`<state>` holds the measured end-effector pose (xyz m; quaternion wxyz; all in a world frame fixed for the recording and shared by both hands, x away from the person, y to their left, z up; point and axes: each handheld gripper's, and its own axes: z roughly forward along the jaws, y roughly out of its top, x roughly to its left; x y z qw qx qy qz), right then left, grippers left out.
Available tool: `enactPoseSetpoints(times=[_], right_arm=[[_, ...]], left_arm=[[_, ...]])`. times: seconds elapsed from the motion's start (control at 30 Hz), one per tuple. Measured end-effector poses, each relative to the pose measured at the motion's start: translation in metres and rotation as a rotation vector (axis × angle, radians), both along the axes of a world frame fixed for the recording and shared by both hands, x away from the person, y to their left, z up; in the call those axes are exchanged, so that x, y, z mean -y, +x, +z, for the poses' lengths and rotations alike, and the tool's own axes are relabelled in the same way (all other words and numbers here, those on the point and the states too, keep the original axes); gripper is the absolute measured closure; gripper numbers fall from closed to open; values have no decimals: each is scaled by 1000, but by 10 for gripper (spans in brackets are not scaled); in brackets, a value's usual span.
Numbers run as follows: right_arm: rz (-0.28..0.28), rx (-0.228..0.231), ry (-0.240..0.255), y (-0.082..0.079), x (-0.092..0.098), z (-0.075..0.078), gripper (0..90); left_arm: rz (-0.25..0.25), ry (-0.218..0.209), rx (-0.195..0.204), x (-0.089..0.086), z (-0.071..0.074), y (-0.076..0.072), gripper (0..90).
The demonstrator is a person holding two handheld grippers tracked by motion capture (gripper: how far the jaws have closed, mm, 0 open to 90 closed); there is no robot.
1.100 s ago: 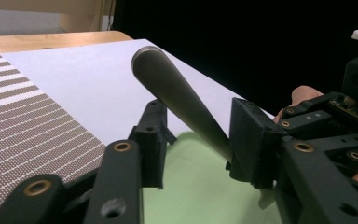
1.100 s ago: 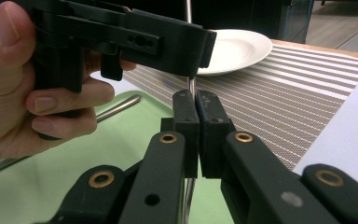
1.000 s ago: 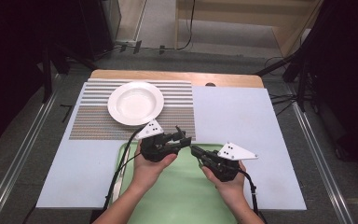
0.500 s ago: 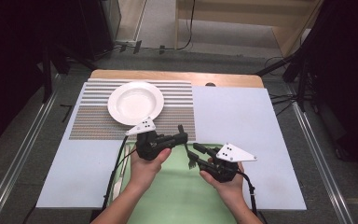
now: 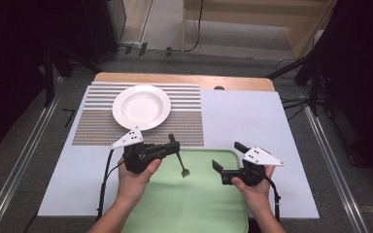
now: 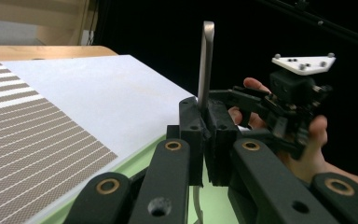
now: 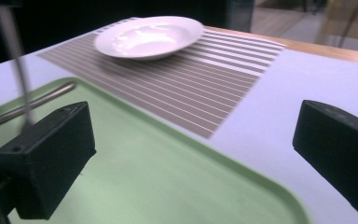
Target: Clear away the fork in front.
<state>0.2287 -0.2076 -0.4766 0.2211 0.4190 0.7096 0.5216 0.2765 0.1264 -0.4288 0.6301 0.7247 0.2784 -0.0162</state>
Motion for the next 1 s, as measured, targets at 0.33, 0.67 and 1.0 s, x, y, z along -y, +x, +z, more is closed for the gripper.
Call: enactPoseSetpoints(times=[0.33,0.67,1.0], right_arm=[[-107,13,-14,-7,38,-5,0],[-190,6,-39,-17,72,-13,0],[-232,2,-41,-30,101,-20,0]], left_arm=[[-14,-9,-4,-21,2,-14,869],[-16,-3,-35,-32,-1,-17,870],[-22,-12,-52,-38,-2,-23,869]])
